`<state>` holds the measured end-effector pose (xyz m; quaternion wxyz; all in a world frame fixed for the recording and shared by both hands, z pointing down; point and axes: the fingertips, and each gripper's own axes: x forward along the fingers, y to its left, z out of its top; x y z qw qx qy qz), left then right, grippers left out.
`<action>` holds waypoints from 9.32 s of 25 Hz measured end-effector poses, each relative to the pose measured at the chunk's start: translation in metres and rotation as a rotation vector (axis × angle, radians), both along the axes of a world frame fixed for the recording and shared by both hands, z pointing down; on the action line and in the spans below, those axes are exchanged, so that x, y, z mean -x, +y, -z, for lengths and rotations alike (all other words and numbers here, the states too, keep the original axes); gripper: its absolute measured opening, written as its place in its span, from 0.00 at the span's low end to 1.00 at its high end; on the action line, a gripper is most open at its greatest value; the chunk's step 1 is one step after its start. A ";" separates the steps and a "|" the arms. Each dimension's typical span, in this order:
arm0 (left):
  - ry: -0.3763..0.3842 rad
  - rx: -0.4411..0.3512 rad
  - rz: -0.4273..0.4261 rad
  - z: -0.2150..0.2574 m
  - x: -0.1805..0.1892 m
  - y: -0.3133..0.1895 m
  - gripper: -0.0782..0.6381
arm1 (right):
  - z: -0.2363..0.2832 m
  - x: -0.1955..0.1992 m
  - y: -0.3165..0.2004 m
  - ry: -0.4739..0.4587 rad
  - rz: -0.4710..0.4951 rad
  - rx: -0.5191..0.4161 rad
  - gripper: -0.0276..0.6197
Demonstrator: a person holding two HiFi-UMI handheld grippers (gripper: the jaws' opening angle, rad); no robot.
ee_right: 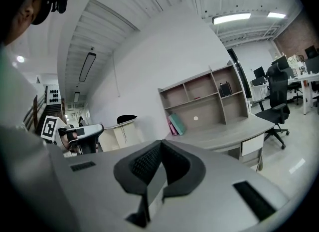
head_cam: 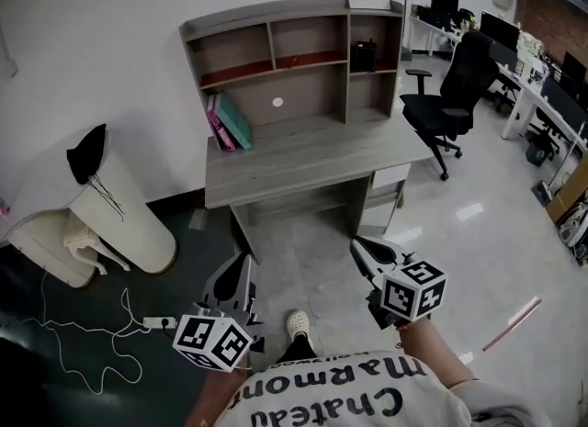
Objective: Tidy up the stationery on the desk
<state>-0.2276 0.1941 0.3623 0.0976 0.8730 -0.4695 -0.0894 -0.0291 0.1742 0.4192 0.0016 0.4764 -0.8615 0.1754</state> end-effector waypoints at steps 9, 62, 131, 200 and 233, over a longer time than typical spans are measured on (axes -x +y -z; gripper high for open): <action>-0.008 0.007 -0.032 0.018 0.016 -0.117 0.13 | 0.024 0.010 -0.106 0.029 -0.066 -0.010 0.06; 0.050 0.087 -0.051 0.005 0.050 -0.348 0.13 | -0.007 0.041 -0.336 0.039 -0.057 0.059 0.06; 0.153 0.158 0.522 -0.026 0.056 -0.502 0.13 | 0.057 0.043 -0.654 1.499 1.081 -0.569 0.25; 0.126 0.127 -0.018 0.022 -0.074 -0.546 0.13 | 0.173 -0.134 -0.579 0.250 -0.011 -0.393 0.13; 0.107 0.114 -0.163 0.013 -0.211 -0.568 0.13 | 0.134 -0.298 -0.547 0.227 -0.276 -0.297 0.13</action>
